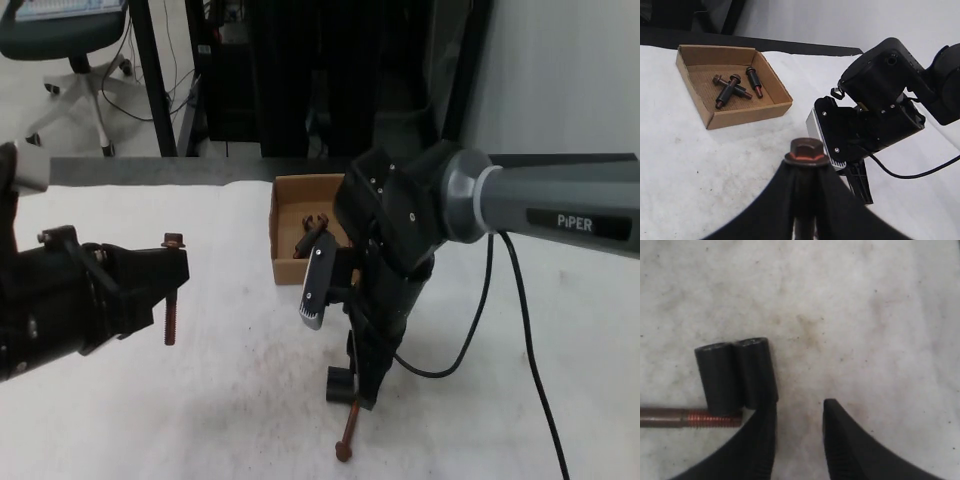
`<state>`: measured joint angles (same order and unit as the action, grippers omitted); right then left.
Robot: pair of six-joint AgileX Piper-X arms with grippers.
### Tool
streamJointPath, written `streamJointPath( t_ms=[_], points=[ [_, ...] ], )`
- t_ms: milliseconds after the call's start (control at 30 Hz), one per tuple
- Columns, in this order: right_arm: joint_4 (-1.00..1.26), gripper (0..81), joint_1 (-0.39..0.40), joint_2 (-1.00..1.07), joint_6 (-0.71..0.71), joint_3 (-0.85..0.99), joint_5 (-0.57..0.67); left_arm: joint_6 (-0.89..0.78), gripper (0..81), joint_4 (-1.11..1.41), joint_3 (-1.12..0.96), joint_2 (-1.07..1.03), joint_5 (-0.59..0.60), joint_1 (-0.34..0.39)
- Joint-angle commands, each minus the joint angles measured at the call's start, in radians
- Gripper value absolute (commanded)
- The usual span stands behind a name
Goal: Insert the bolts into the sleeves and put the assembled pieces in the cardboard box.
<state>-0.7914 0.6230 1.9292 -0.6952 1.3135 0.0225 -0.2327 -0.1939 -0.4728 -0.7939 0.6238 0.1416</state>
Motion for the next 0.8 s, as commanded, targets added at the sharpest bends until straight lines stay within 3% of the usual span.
streamJointPath(
  t_ms=[0, 767],
  points=[
    [0.017, 30.9, 0.003, 0.0, -0.008, 0.009, 0.0, 0.007, 0.3, 0.02, -0.004, 0.008, 0.004, -0.002],
    [0.019, 33.7, 0.034, 0.002, 0.007, 0.009, 0.083, 0.007, 0.3, 0.02, -0.002, 0.008, -0.002, -0.002]
  ],
)
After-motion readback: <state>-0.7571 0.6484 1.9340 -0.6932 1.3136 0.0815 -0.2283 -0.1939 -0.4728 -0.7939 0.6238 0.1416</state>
